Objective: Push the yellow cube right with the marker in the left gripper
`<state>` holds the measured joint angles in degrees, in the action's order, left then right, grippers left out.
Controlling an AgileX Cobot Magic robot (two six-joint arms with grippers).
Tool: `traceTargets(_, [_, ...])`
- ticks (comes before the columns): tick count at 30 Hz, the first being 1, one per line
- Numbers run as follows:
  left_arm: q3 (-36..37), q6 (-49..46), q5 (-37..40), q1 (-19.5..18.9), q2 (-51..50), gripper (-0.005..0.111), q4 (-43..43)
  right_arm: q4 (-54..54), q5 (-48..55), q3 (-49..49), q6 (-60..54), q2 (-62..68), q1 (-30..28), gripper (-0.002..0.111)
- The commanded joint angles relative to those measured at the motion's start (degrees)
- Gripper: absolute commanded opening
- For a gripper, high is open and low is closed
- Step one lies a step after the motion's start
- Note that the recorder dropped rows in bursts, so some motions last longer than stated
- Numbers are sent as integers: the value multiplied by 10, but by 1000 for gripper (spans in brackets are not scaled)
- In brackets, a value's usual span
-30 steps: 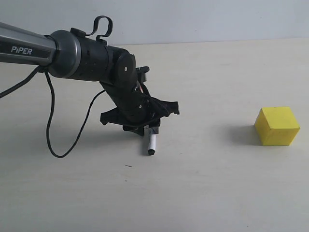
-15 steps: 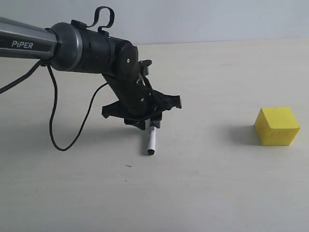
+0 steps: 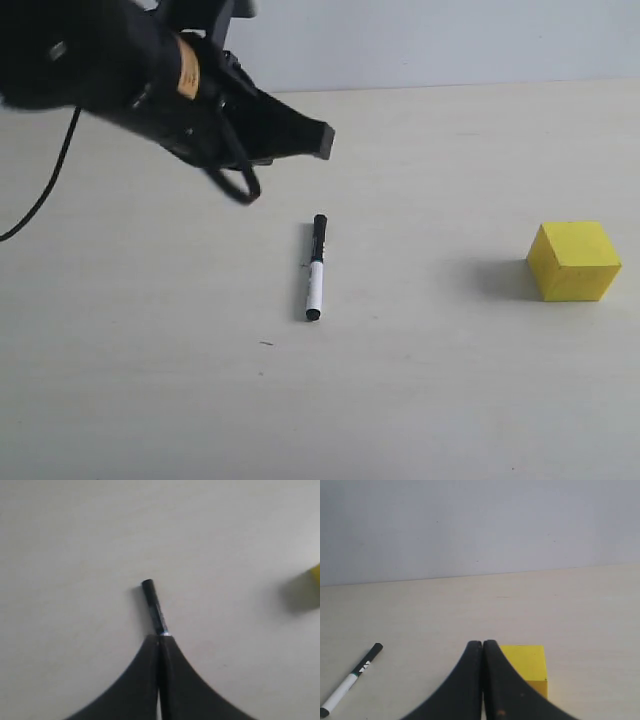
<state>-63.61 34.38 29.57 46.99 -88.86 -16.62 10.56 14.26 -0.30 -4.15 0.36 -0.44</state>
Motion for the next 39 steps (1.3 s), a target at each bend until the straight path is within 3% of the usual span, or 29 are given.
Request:
traceTargets(1, [110, 21, -113, 35, 105, 0, -17, 0, -2, 3, -3, -4, -2, 0])
traceTargets(9, [148, 14, -61, 44, 229, 0, -11, 0, -2, 3, -3, -4, -2, 0])
traceTargets(22, [148, 14, -61, 44, 246, 0, -11, 0, -2, 3, -3, -4, -2, 0])
traceTargets(29, [157, 53, -38, 42, 292, 0, 130, 0, -2, 3, -3, -4, -2, 0])
traceTargets(34, [255, 14, -87, 30, 422, 0, 189, 0, -2, 3, -3, -4, -2, 0])
traceTargets(39, [411, -25, -229, -49, 600, 0, 189, 0, -2, 3, -3, -4, -2, 0])
